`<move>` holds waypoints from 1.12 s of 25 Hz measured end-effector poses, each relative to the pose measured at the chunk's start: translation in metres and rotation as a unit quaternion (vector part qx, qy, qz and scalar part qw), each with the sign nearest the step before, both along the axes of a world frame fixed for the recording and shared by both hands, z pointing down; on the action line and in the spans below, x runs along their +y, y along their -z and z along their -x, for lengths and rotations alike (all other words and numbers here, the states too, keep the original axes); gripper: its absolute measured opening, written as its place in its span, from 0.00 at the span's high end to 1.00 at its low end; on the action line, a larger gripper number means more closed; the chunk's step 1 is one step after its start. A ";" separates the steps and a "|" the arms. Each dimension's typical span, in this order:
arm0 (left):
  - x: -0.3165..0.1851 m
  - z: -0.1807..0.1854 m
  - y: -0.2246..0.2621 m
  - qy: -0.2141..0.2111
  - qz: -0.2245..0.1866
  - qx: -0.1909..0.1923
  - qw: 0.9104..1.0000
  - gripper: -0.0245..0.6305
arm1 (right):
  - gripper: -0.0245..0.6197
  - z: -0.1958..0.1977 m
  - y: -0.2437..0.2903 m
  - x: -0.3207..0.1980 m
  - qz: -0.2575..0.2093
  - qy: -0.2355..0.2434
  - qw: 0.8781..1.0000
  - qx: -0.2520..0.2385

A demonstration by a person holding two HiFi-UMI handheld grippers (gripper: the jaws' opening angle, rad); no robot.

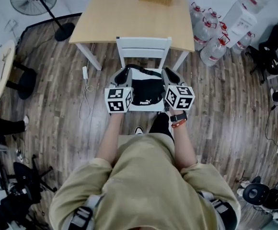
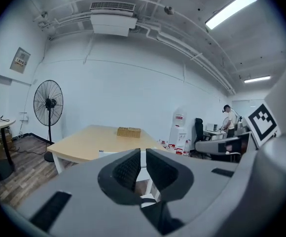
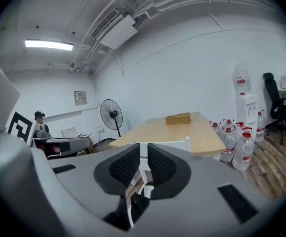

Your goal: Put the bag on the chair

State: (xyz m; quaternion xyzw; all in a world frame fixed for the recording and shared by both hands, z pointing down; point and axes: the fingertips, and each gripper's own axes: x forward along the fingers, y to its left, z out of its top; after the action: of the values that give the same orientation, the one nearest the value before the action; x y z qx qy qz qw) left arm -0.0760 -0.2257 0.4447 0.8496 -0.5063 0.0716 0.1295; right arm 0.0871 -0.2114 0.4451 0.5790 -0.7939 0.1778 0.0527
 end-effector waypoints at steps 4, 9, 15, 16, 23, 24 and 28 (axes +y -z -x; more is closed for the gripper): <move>0.003 -0.002 0.014 0.001 -0.023 -0.009 1.000 0.91 | 0.87 -0.007 0.013 0.002 -0.018 -0.015 1.000 0.011; 0.003 -0.014 0.024 -0.002 -0.036 -0.007 0.999 0.93 | 0.90 -0.020 0.023 0.002 -0.036 -0.021 0.999 0.021; 0.007 -0.015 0.026 -0.004 -0.041 -0.001 0.999 0.93 | 0.92 -0.023 0.032 0.004 -0.052 -0.024 0.998 0.030; 0.007 -0.015 0.027 -0.004 -0.043 -0.001 0.999 0.93 | 0.93 -0.023 0.032 0.004 -0.051 -0.026 0.998 0.032; 0.008 -0.010 0.029 0.003 -0.047 -0.003 0.999 0.93 | 0.93 -0.026 0.030 0.003 -0.046 -0.023 0.998 0.028; 0.007 -0.010 0.027 0.003 -0.045 -0.001 0.999 0.93 | 0.93 -0.025 0.028 0.003 -0.044 -0.023 0.998 0.029; 0.002 -0.015 0.020 0.001 -0.038 0.002 0.999 0.93 | 0.93 -0.026 0.025 -0.003 -0.039 -0.019 0.999 0.030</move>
State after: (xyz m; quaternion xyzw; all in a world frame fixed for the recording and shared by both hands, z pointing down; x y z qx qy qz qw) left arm -0.0605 -0.2236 0.4247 0.8536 -0.5091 0.0501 0.0982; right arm 0.1135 -0.2143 0.4204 0.6009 -0.7871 0.1298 0.0504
